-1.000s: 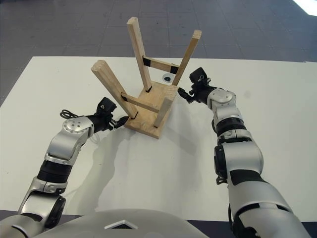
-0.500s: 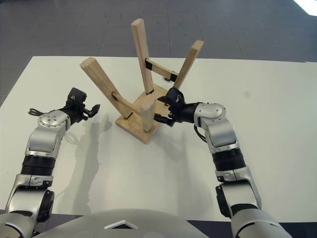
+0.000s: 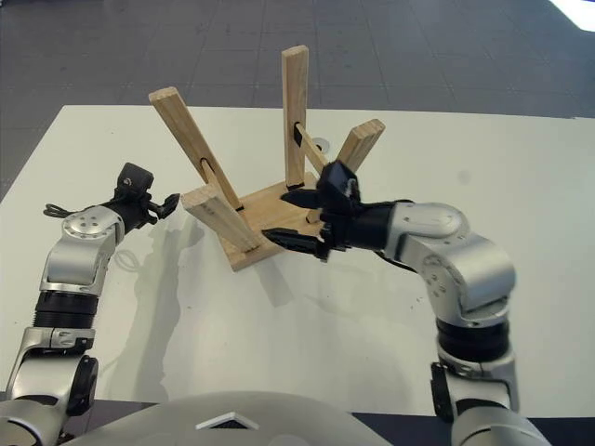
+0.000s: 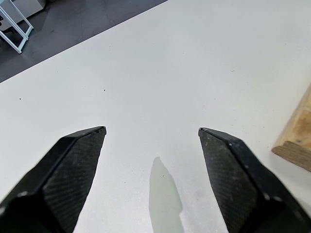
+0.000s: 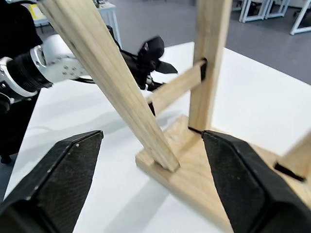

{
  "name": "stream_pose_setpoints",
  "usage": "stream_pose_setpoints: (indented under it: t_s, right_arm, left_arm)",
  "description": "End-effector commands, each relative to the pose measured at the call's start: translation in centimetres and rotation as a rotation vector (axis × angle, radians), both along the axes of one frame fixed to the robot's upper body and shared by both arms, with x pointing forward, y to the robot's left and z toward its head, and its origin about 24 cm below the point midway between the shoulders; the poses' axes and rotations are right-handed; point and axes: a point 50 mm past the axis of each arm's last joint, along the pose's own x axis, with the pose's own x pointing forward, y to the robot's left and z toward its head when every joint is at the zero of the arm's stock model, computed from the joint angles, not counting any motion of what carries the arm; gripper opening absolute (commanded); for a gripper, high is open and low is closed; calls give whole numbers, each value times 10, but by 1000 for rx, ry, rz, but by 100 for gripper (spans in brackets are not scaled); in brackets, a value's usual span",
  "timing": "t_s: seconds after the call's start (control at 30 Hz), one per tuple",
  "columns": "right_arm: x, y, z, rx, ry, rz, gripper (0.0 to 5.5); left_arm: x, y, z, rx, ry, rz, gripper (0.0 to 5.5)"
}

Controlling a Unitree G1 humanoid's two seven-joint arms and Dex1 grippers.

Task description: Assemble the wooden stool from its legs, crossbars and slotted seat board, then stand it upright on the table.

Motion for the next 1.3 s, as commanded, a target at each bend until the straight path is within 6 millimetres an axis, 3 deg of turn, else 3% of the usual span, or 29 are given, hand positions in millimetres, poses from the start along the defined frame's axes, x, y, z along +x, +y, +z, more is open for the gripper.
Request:
stream_pose_setpoints:
  t_s: [0.03, 0.1, 0.2, 0.37, 0.5, 0.63, 0.97, 1.13, 1.3]
  right_arm:
    - [20, -56, -17, -178, 25, -224, 375]
    - [40, -70, -24, -189, 2, -327, 375]
    - [62, -73, -31, -170, -15, -408, 375]
    - [106, -66, -36, -95, -72, -547, 375]
    - [120, -55, -41, -63, -61, -525, 375]
    - [115, -44, -37, -61, -66, -384, 375]
    - [71, -51, -40, -132, -16, -263, 375]
    - [51, -57, -55, -155, 35, -305, 375]
    - [43, -73, -41, -137, -2, -406, 375]
  left_arm:
    - [-6, -10, -6, -25, 33, -22, 354]
    - [-10, -16, -9, -28, 53, -47, 354]
    - [-15, -20, -11, -13, 95, -71, 354]
    - [-20, -26, -19, 3, 163, -114, 354]
    - [-21, -37, -24, -1, 201, -154, 354]
    - [-15, -47, -28, -12, 202, -183, 354]
    - [6, -70, -35, -94, 190, -253, 354]
    - [23, -63, -26, -100, 132, -227, 354]
    - [36, -27, 3, -165, -70, -61, 354]
